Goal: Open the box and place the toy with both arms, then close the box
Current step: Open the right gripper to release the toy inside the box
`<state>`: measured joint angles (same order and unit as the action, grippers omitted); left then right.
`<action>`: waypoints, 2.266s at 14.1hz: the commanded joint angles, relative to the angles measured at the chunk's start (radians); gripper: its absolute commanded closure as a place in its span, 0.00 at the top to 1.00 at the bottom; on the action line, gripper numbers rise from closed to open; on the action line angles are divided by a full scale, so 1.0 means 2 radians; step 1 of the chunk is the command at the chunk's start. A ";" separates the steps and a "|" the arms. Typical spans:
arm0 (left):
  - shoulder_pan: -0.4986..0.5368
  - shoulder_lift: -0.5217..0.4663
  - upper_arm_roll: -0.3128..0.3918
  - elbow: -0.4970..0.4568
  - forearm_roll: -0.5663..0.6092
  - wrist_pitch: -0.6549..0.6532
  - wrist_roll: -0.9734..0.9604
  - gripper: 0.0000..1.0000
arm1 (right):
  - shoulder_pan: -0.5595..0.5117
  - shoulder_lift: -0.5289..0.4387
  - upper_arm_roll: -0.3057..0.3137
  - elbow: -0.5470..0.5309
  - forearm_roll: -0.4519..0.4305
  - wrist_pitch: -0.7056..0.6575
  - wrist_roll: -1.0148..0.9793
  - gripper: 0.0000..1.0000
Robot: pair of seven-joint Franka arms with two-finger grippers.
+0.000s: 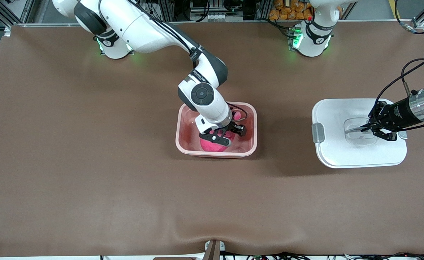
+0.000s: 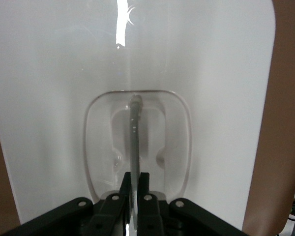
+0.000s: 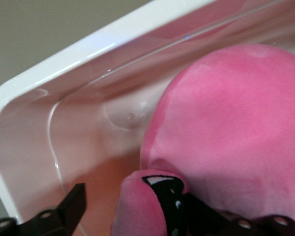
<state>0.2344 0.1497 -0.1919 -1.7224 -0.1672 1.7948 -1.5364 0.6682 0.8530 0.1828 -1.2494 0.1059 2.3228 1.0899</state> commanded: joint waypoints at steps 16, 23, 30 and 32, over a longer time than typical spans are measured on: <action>0.012 -0.028 0.000 -0.004 -0.014 -0.033 0.007 0.00 | -0.002 0.011 -0.002 0.021 0.025 0.030 0.103 1.00; 0.012 -0.037 -0.001 -0.004 -0.014 -0.041 0.007 0.00 | -0.003 0.011 -0.001 0.038 0.044 0.043 0.138 1.00; 0.012 -0.048 -0.001 -0.005 -0.015 -0.053 0.007 0.00 | 0.000 0.011 -0.002 0.037 0.044 0.081 0.182 1.00; 0.012 -0.047 -0.002 -0.006 -0.015 -0.054 0.006 0.00 | 0.003 0.011 -0.002 0.039 0.044 0.083 0.194 1.00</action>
<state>0.2474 0.0779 -0.1914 -1.7227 -0.1674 1.7021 -1.5353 0.6682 0.8675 0.1773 -1.1891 0.1764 2.4806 1.4487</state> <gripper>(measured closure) 0.930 0.000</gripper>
